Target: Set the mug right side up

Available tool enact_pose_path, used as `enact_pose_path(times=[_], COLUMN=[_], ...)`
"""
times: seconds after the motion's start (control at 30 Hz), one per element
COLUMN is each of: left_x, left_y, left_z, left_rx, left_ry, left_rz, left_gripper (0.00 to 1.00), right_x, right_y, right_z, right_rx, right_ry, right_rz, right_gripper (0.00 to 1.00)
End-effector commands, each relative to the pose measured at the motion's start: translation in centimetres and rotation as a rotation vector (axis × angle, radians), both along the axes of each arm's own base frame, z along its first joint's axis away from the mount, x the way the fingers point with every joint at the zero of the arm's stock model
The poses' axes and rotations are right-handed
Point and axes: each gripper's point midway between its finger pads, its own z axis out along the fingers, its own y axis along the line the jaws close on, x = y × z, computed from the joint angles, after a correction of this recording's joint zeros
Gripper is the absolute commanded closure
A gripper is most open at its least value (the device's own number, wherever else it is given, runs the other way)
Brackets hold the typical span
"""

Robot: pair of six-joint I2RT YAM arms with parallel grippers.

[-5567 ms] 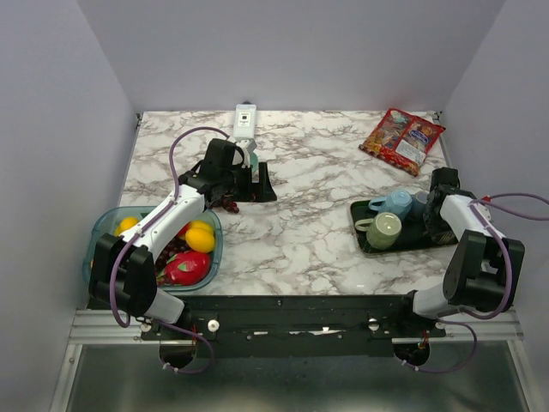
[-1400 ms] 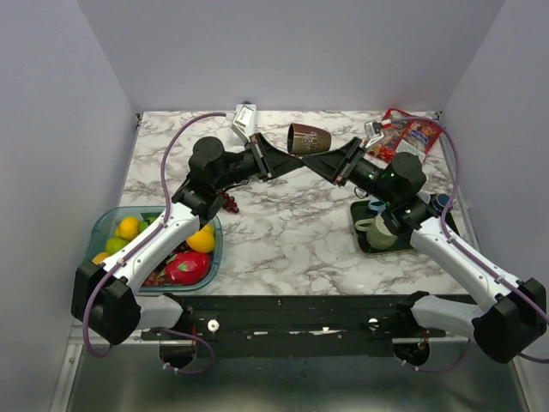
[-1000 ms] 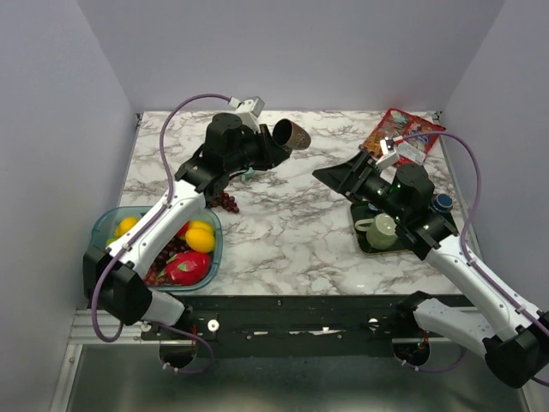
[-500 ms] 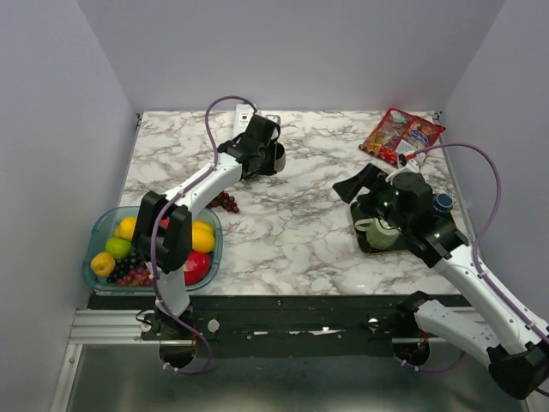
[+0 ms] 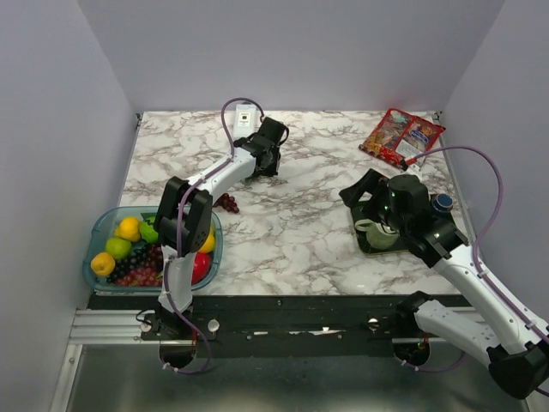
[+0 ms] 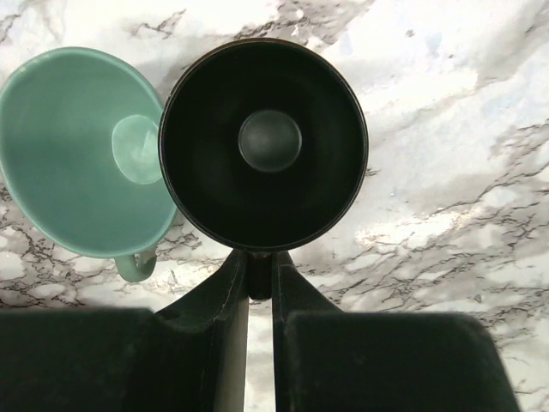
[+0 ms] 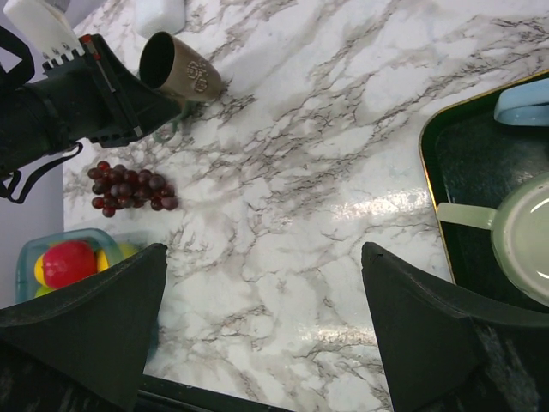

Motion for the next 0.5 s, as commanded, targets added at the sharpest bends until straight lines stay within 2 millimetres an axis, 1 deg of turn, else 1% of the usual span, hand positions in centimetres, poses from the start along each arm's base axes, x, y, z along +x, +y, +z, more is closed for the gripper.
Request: enact_pose_path(times=[0.0, 0.13, 0.2, 0.27, 0.3, 0.33, 0.47], left_x=[1.1, 0.9, 0.9, 0.9, 1.0, 0.9, 0.8], left_y=[0.6, 0.5, 0.4, 0.4, 0.4, 0.4, 0.3], left_z=[0.3, -0.9, -1.1, -1.1, -1.1, -1.2, -1.8], left_rx=[0.034, 0.035, 0.032, 0.031, 0.031, 0.032, 0.027], left_ry=[-0.037, -0.018, -0.015, -0.017, -0.019, -0.017, -0.011], left_rz=[0.025, 0.016, 0.013, 0.011, 0.012, 0.010, 0.008], left_gripper=[1.00, 1.00, 0.99, 0.93, 0.85, 0.81, 0.75], right_x=[-0.2, -0.4, -0.6, -0.8, -0.8, -0.8, -1.1], right_y=[-1.5, -1.7, -1.9, -2.0, -2.0, -2.0, -2.2], right_z=[-0.4, -0.6, -0.8, -1.2, -1.3, -1.5, -2.0], right_rx=[-0.065, -0.063, -0.068, -0.074, -0.075, -0.078, -0.078], right_ry=[0.028, 0.041, 0.056, 0.074, 0.079, 0.086, 0.108], right_rz=[-0.053, -0.065, -0.072, -0.076, -0.081, -0.082, -0.089], right_gripper=[0.00, 0.00, 0.00, 0.00, 0.00, 0.00, 0.00])
